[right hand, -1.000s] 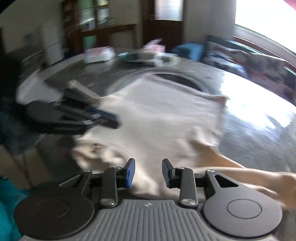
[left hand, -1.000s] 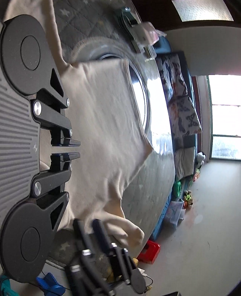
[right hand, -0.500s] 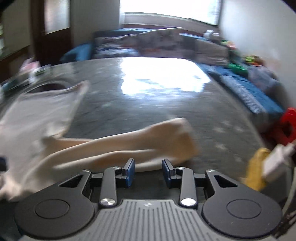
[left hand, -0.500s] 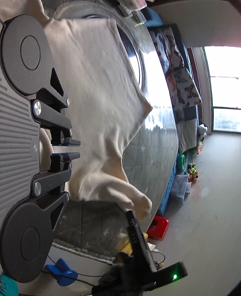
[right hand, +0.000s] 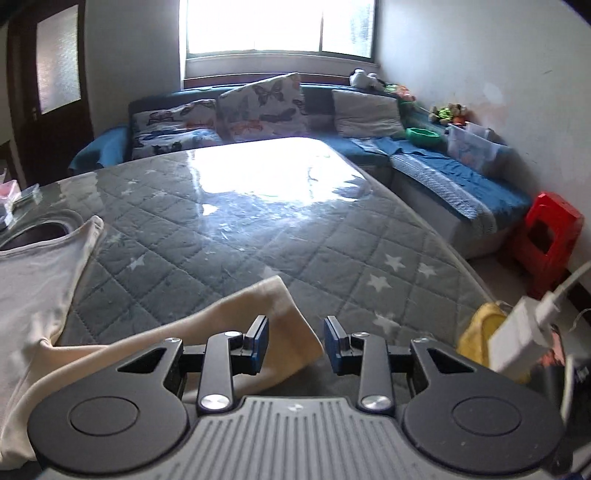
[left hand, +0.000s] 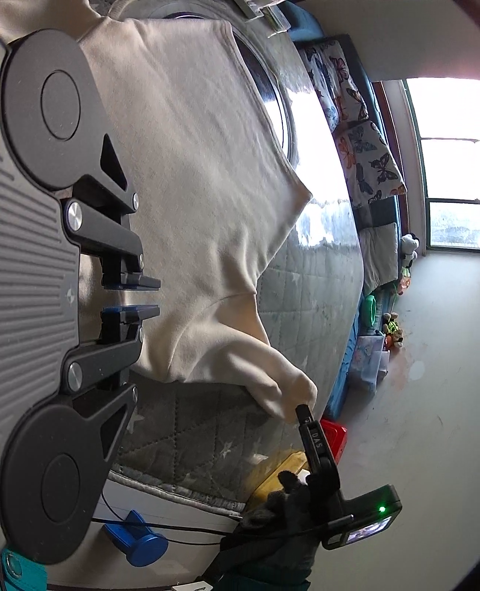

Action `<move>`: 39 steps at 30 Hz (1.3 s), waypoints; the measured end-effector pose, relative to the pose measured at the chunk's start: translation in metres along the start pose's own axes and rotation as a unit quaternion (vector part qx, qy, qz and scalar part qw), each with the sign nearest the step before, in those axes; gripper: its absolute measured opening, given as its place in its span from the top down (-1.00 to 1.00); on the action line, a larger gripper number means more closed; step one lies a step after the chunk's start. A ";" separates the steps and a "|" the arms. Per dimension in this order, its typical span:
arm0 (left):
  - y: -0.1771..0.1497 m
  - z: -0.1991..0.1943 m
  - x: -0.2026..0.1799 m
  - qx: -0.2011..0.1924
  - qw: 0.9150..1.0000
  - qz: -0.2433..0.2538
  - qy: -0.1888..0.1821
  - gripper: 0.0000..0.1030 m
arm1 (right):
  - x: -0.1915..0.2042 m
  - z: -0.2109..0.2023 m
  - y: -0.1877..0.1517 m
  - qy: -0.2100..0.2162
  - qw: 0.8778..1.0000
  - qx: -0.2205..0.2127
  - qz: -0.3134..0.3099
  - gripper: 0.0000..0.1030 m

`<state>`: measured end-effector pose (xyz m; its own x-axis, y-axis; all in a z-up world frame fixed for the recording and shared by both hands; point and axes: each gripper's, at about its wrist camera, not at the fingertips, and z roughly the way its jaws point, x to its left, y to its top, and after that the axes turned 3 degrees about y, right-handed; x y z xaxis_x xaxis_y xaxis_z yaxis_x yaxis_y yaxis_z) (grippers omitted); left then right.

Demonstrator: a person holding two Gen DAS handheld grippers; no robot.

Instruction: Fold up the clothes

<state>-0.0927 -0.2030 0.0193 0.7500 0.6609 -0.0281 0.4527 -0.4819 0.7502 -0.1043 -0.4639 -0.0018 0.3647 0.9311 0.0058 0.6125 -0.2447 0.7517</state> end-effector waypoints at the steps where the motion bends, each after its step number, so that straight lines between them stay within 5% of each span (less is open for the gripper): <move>1: 0.000 0.000 0.000 0.000 1.000 0.000 0.000 0.83 | 0.000 0.002 0.002 0.004 1.000 0.001 -0.004 0.38; 3: 0.000 0.000 -0.002 -0.001 1.000 0.002 -0.002 0.83 | 0.000 0.006 0.004 0.011 1.000 0.006 -0.008 0.39; 6: 0.002 0.000 -0.005 -0.005 1.000 0.008 -0.007 0.83 | -0.001 0.008 0.006 0.019 1.000 0.011 -0.011 0.84; 9: 0.003 0.000 -0.006 -0.006 1.000 0.012 -0.011 0.76 | 0.001 0.000 0.007 0.019 1.000 0.002 -0.017 0.91; 17: 0.001 0.006 -0.005 0.004 0.999 0.020 -0.028 0.76 | -0.008 -0.051 0.009 -0.027 0.998 -0.059 -0.018 0.90; 22: 0.002 0.006 -0.005 0.004 0.999 0.023 -0.037 0.76 | -0.007 -0.062 0.003 -0.064 0.995 -0.066 -0.027 0.73; 29: 0.006 0.003 -0.011 -0.004 0.998 0.033 -0.050 0.76 | 0.006 -0.052 -0.006 0.017 0.999 -0.024 -0.013 0.63; 39: 0.020 0.010 -0.044 -0.019 0.992 0.093 -0.081 0.56 | 0.011 -0.035 -0.030 0.005 1.000 0.027 -0.010 0.52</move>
<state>-0.1117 -0.2478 0.0287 0.8877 0.4603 0.0101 0.2834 -0.5634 0.7760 -0.1430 -0.4365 -0.0017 0.3450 0.9386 -0.0029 0.6565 -0.2391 0.7154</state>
